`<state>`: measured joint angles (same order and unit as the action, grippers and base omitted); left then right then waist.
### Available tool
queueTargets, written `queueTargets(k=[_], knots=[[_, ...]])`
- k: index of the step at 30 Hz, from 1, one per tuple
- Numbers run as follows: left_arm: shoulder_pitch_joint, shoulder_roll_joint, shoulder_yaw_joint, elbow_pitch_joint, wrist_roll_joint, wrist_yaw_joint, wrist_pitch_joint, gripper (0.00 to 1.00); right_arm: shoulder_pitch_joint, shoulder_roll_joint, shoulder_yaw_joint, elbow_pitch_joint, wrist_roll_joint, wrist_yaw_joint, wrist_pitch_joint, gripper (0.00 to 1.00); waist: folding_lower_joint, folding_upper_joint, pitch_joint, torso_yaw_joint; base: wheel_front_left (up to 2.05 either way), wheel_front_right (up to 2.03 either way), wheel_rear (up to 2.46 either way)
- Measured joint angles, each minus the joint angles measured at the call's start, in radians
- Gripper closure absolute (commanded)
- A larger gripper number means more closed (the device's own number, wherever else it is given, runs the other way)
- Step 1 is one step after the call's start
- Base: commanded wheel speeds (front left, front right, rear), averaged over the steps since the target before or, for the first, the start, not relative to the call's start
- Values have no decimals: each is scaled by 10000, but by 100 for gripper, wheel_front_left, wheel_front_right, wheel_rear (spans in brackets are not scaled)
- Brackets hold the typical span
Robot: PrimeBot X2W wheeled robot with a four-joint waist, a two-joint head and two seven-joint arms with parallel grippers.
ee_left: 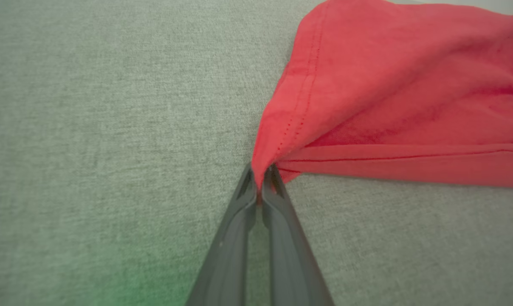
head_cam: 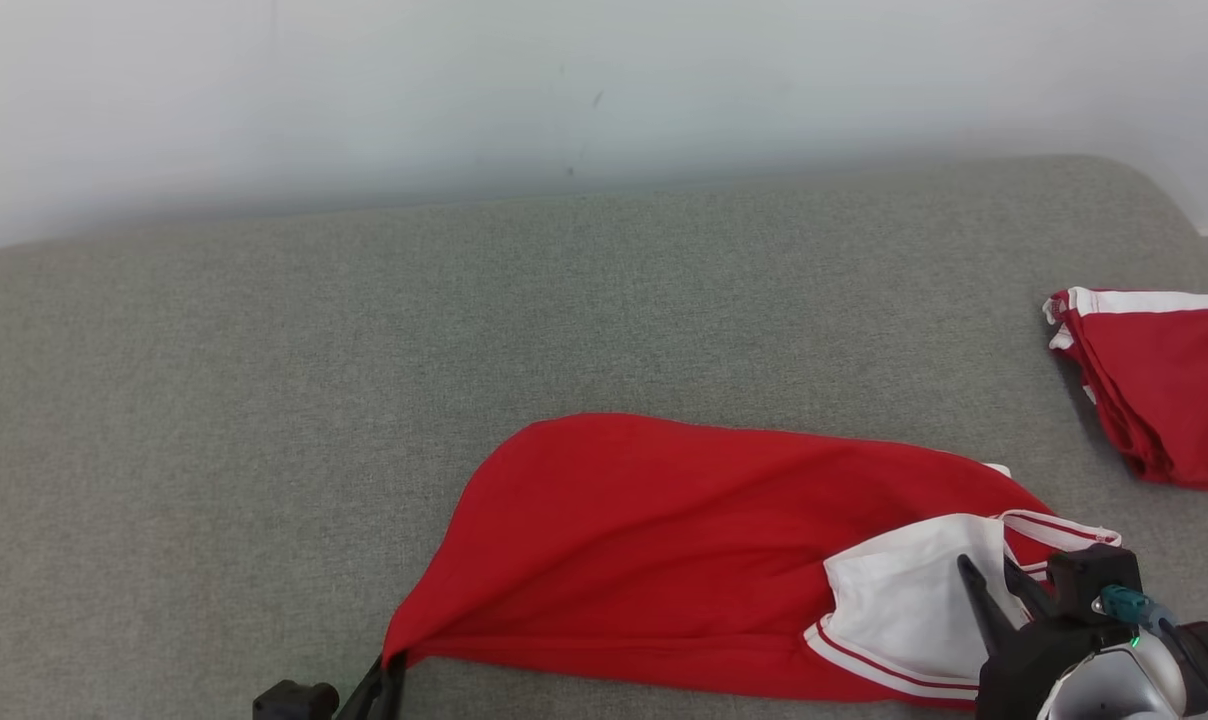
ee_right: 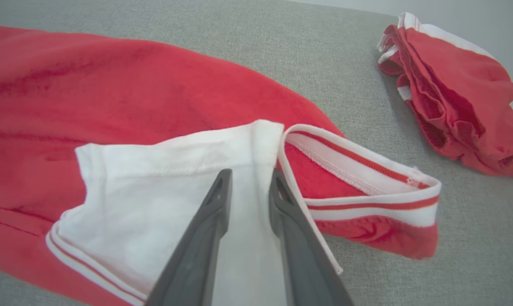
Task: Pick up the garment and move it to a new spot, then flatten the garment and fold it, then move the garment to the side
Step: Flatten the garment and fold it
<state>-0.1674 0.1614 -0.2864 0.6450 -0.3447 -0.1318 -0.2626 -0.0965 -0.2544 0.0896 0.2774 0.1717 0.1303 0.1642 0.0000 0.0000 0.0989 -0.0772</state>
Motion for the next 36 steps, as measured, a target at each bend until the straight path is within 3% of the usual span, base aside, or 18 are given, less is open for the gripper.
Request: queueTargets(k=[1,7,12,16,28,32,36], knots=[[-11,2,-4,0,-2,0,0,100,-58,-10,-15,59,8,0,2,100,0,0,15,11,0,0,0],[-23,-6,52,-261,-138,0,2,100,-242,-36,-150,-161,92,0,-422,100,1,0,22,102,0,0,0],[-64,29,380,-1064,-439,0,2,100,-590,-102,-477,-1129,232,0,-1001,100,1,0,-33,67,0,0,0],[-210,184,255,-1783,-1143,0,15,100,-1217,-550,-445,-2059,174,0,-1177,100,1,0,-84,-36,0,0,0],[-1900,1858,-265,-5434,-5716,4,1714,100,-4309,-2529,621,-3628,117,0,-460,100,1,0,-51,-160,0,0,0],[-2937,2370,-117,-5950,-6427,6,2276,100,-5603,-3051,1248,-3574,259,0,-316,100,1,0,61,-196,0,0,0],[-3955,2452,67,-6059,-6719,96,2752,100,-6851,-3373,1680,-3281,410,0,-326,100,1,1,173,-272,0,0,0]])
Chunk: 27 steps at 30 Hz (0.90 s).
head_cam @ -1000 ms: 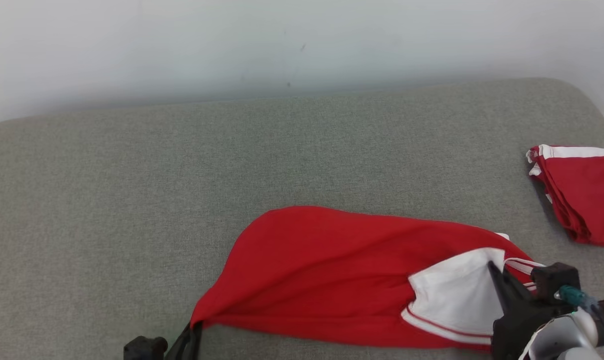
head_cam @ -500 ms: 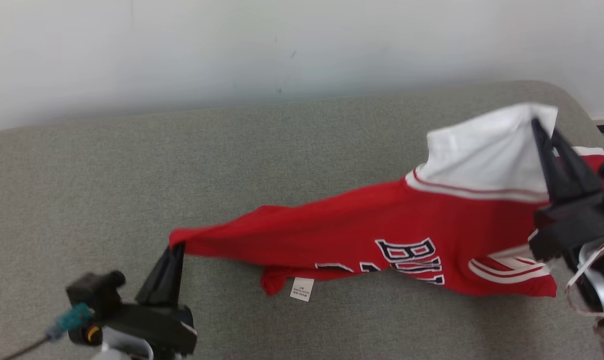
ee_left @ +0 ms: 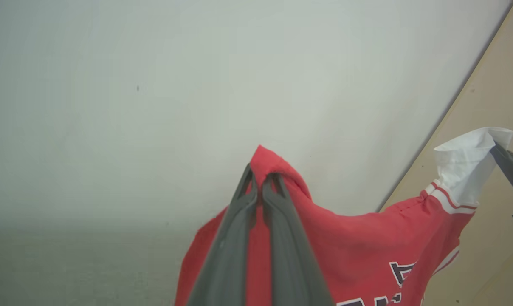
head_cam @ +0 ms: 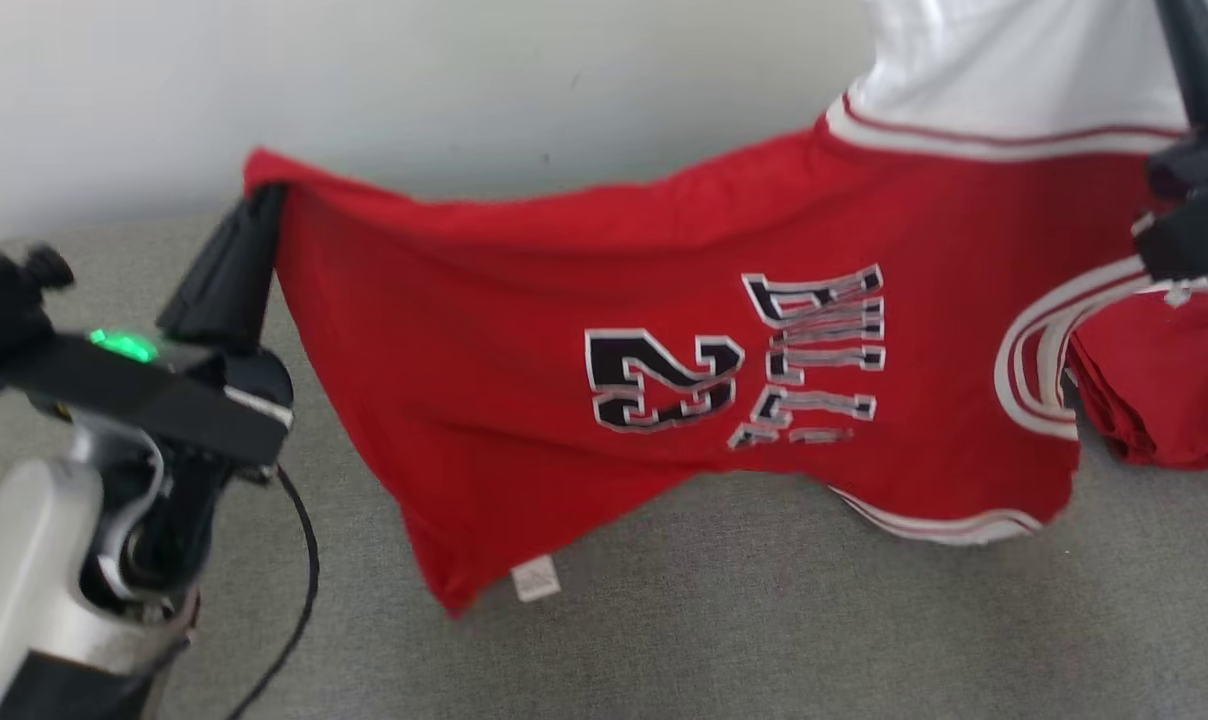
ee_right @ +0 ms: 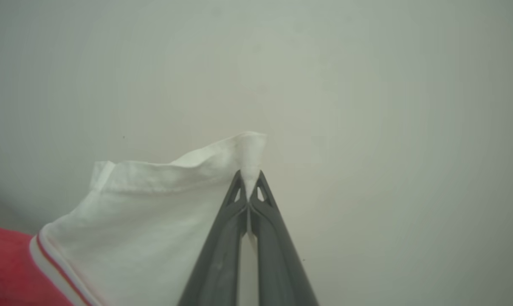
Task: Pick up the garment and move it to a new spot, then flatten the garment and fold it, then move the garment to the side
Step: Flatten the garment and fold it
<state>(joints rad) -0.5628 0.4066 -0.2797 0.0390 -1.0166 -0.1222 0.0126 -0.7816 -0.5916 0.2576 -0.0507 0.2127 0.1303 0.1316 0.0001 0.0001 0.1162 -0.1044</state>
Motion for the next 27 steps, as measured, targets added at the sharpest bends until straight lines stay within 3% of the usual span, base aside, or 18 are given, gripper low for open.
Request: queueTargets(k=[15,20,27], knots=[[-2646,-155,619,477,-351,533,286,100,-2823,46,180,988,151,0,-639,100,-1,0,209,-247,0,0,0],[-3117,-259,667,761,-353,677,255,100,-3194,48,631,1266,529,0,-698,100,-1,0,495,-298,0,0,0],[-4950,-378,709,1298,12,1277,274,100,-4929,-21,1994,2226,1440,0,-431,100,0,0,1737,-436,0,0,0]])
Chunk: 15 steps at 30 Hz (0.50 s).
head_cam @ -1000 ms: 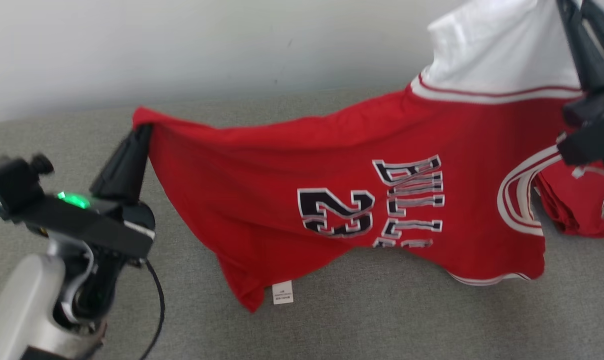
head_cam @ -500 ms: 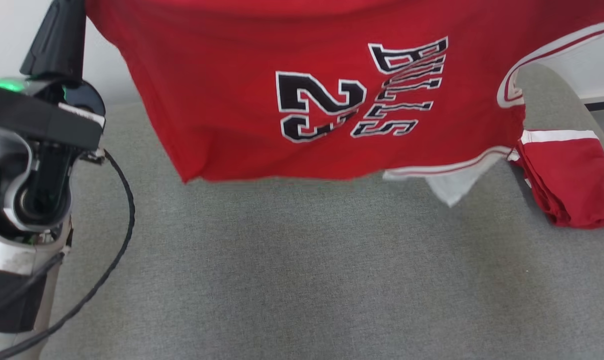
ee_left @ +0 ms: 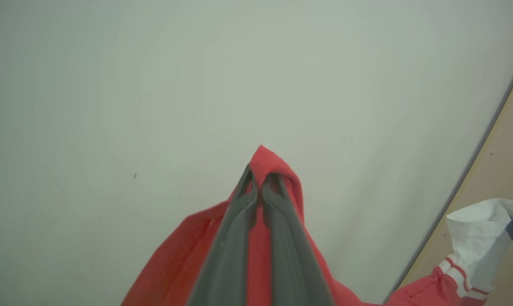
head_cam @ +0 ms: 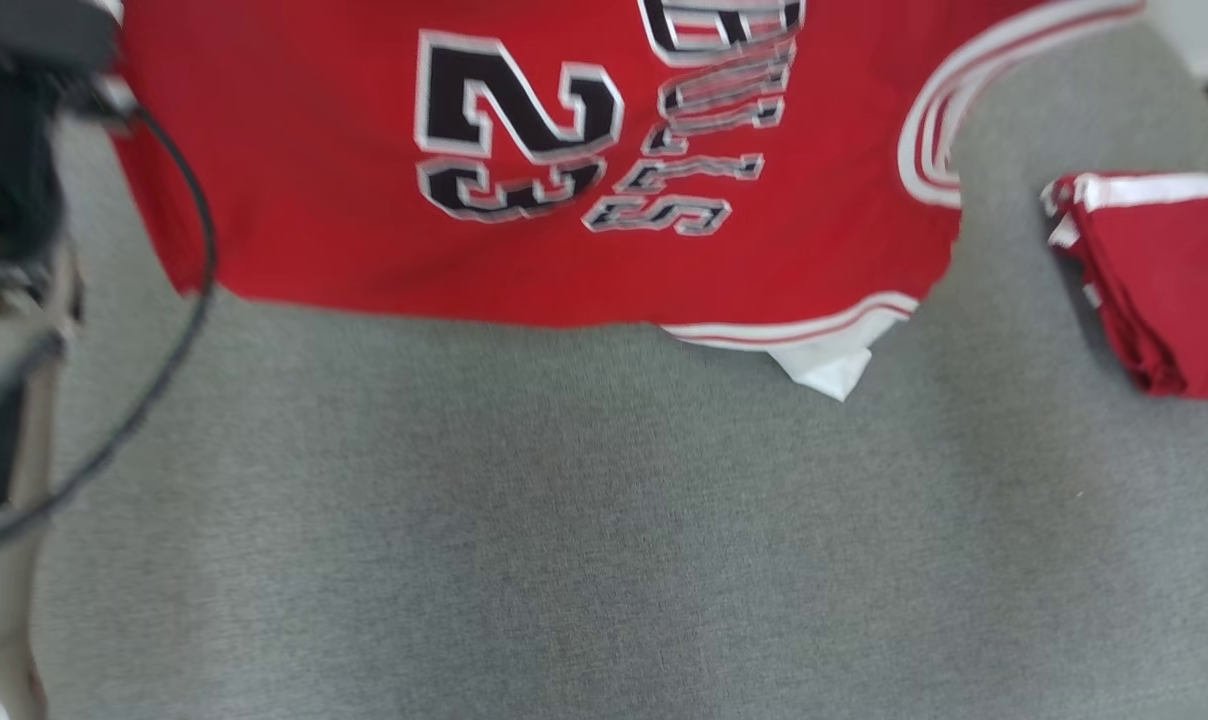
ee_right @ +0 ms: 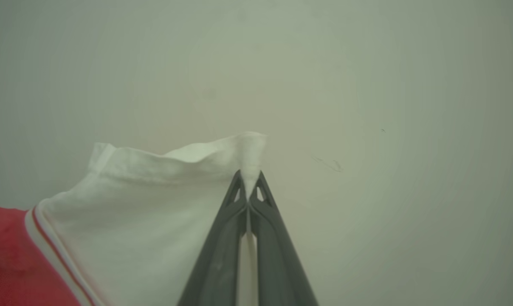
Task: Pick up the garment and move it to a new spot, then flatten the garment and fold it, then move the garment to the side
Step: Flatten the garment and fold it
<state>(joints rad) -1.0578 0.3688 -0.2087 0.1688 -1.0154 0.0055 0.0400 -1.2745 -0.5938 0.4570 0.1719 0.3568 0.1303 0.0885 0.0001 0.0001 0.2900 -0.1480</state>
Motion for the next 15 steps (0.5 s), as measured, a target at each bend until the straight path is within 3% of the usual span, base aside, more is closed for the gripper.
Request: queueTargets(k=[6,11,15], knots=[[-1563,125,309,433,380,255,-332,100,-1540,199,-121,732,81,2,-311,100,1,1,1150,-135,0,0,0],[-3105,25,686,727,863,190,-1634,100,-2975,627,-1517,1407,-1028,0,-1584,100,3,2,2329,-276,0,0,0],[-4173,-343,940,796,1045,-255,-2650,100,-3800,1342,-2878,1448,-2621,0,-2846,100,3,1,3279,-392,0,0,0]])
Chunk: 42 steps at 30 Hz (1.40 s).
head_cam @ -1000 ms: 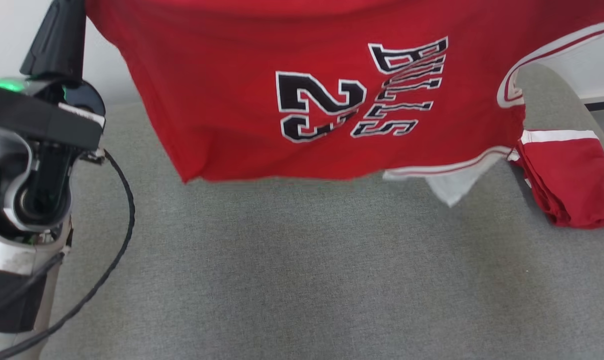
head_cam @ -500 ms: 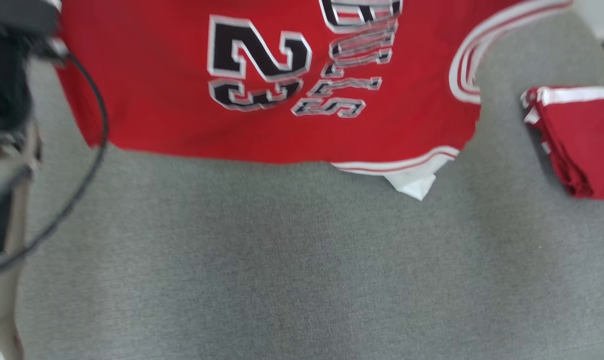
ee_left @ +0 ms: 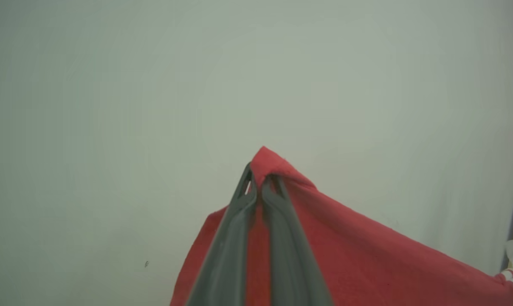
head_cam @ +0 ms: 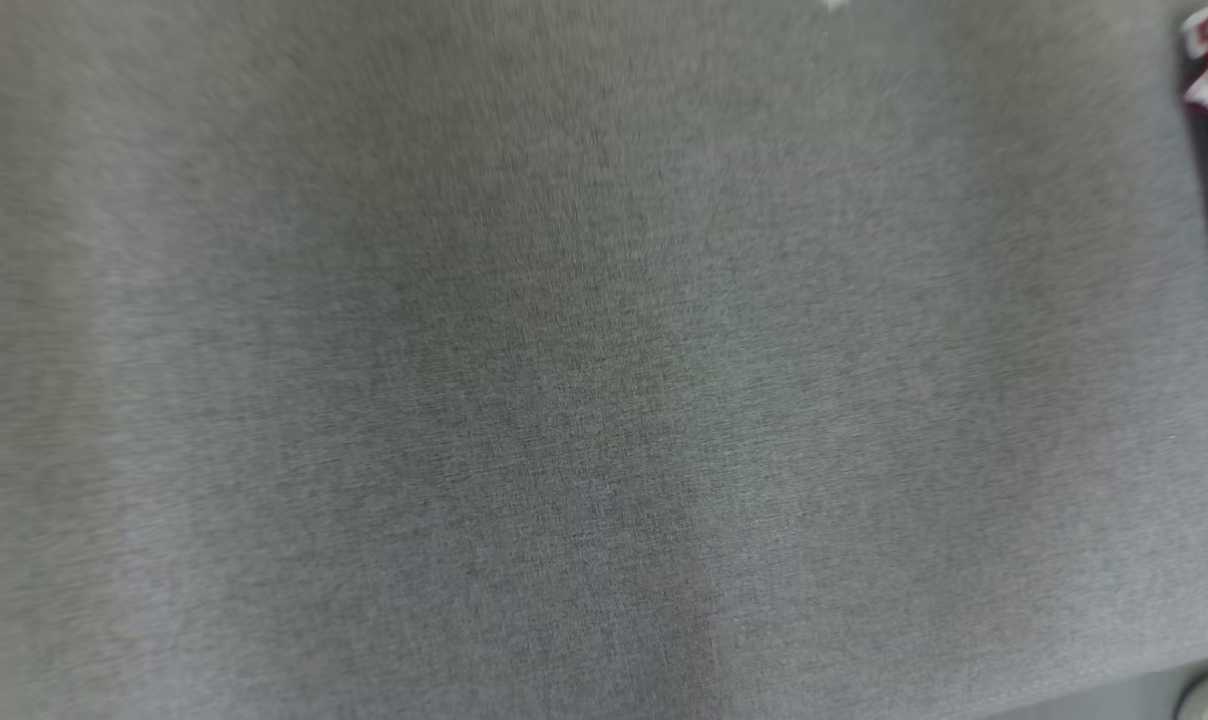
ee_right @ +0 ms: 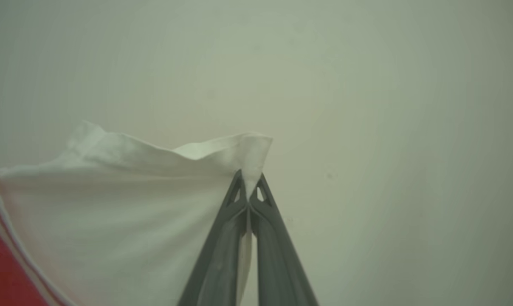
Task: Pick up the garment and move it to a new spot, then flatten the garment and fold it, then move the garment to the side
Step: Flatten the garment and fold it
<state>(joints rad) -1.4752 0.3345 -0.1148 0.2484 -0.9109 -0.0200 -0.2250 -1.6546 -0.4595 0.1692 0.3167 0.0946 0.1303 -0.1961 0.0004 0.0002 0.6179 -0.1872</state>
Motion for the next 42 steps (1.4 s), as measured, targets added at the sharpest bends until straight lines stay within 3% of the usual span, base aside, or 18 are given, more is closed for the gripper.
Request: queueTargets(k=[7,11,20,27,35,42], knots=[[-291,-324,288,144,255,-694,-336,100,-201,334,-754,-675,-2040,0,-644,100,-3,-1,1024,-167,0,0,0],[846,-190,307,677,742,-872,-347,100,984,407,357,-796,-1969,0,-656,100,-2,0,1589,-328,0,0,0],[2544,157,230,1001,961,-1035,-341,100,3177,-127,2406,-742,-610,0,-594,100,-4,-1,1577,-375,0,0,0],[4126,633,-359,746,309,-1093,414,100,4545,-1379,3509,-1452,1384,2,1112,100,-7,-4,872,-149,0,0,0],[6567,495,-1131,779,-232,-1095,754,100,7172,-2242,3664,-2736,2876,2,3283,100,-7,-4,-163,121,0,0,0],[8383,111,-1526,1080,-803,-1120,706,100,9255,-2429,3377,-3129,3402,2,3956,100,-9,-6,-1156,338,0,0,0]])
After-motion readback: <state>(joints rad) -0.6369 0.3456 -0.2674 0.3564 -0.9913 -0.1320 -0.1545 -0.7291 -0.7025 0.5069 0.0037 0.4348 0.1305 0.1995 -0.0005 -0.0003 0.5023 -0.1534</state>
